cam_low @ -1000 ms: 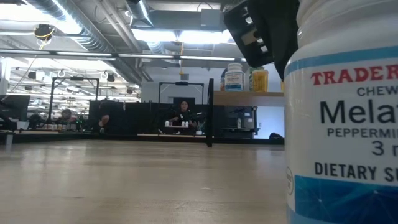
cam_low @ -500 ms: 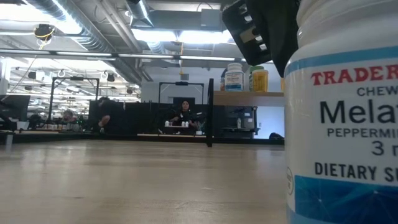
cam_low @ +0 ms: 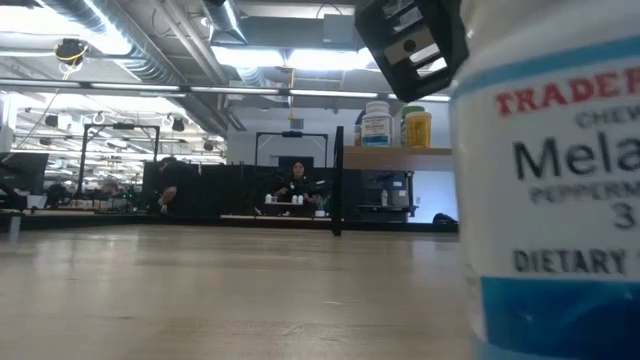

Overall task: Pick and place medicine bottles onto shelf by color
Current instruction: Put the white medicine bottle on the shelf

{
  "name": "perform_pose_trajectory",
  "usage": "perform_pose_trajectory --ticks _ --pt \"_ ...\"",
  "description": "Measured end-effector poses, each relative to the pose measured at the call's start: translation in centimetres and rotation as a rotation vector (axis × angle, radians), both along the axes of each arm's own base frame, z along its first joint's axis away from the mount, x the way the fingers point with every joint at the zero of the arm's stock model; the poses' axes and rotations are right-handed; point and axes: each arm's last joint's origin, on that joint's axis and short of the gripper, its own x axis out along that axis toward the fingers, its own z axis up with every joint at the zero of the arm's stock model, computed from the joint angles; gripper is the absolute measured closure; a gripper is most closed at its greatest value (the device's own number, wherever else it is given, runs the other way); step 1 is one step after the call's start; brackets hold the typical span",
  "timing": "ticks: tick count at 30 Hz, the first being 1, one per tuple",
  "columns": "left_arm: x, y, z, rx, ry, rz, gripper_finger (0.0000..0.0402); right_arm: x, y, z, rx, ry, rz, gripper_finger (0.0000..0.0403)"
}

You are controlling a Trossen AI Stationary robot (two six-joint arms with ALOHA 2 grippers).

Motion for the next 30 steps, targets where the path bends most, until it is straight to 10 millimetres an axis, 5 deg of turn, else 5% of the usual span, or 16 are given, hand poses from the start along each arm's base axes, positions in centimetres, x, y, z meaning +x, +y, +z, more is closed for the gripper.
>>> perform_pose_trajectory --ticks 15,30 --pt "0.0 0.0 0.0 0.000 0.000 0.000 0.0209 -0.4 -0.4 0.7 -0.041 0.007 -0.030 0.0221" --pt "0.0 0.0 0.0 0.002 0.002 0.000 0.0209 -5.6 -5.0 10.1 -0.206 -0.036 -0.300 0.0221"
